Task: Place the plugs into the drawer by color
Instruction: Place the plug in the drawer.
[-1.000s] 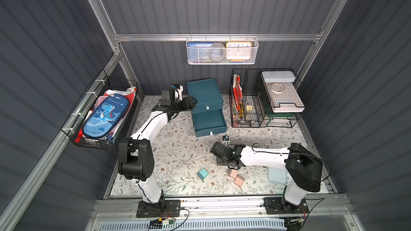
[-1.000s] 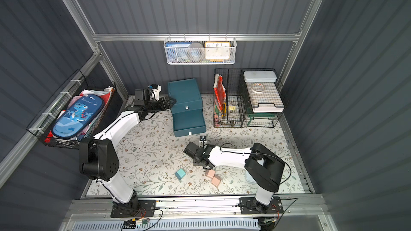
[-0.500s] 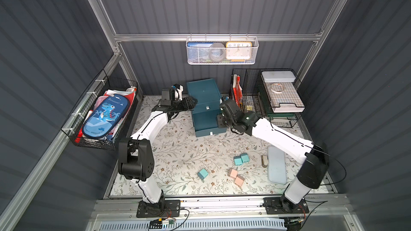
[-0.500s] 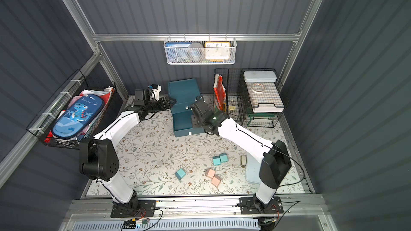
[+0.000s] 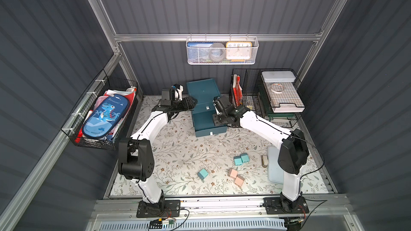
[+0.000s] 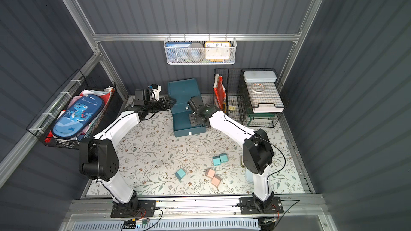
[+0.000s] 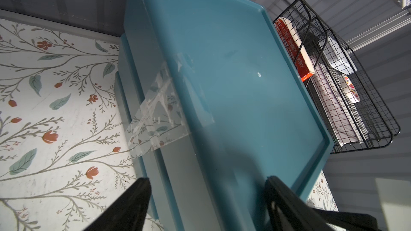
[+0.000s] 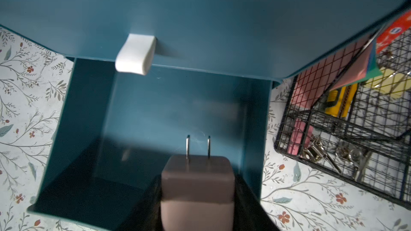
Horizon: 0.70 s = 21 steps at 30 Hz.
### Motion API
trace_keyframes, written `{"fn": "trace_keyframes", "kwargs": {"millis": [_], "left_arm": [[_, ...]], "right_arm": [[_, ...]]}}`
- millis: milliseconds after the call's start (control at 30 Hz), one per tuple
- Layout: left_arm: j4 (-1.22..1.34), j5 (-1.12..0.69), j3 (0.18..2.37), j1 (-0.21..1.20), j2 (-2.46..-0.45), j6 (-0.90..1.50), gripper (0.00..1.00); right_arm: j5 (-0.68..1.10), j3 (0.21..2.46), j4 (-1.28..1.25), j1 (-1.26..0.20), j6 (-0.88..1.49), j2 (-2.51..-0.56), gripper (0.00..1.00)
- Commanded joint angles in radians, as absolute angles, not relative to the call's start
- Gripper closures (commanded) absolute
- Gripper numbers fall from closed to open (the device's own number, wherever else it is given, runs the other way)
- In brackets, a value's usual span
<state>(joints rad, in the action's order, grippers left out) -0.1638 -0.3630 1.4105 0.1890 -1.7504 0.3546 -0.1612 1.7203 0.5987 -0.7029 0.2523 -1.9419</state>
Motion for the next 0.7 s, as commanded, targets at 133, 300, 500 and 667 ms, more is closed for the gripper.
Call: {"fn": "trace_keyframes", "kwargs": {"millis": [133,300,500,667], "left_arm": [[-0.224,-0.371,1.385,0.187,-1.761,0.341,0.15],[-0.223,-0.373,1.387,0.187,-1.762,0.341,0.15],[-0.224,-0.373,1.388,0.187,-1.763,0.341,0.15],[-0.225,-0.372,1.388,0.187,-1.76,0.339,0.15]], "right_arm": [[-0.204,1.707,0.614,-0.701,0.248,-1.992,0.59],[-0.201,1.703,0.615,-0.702,0.286,-2.007,0.56],[-0.209,1.735,0.637,-0.702,0.302,-2.044,0.52],[-0.224,1.761,0.656,-0.699,0.292,-2.064,0.46]]}}
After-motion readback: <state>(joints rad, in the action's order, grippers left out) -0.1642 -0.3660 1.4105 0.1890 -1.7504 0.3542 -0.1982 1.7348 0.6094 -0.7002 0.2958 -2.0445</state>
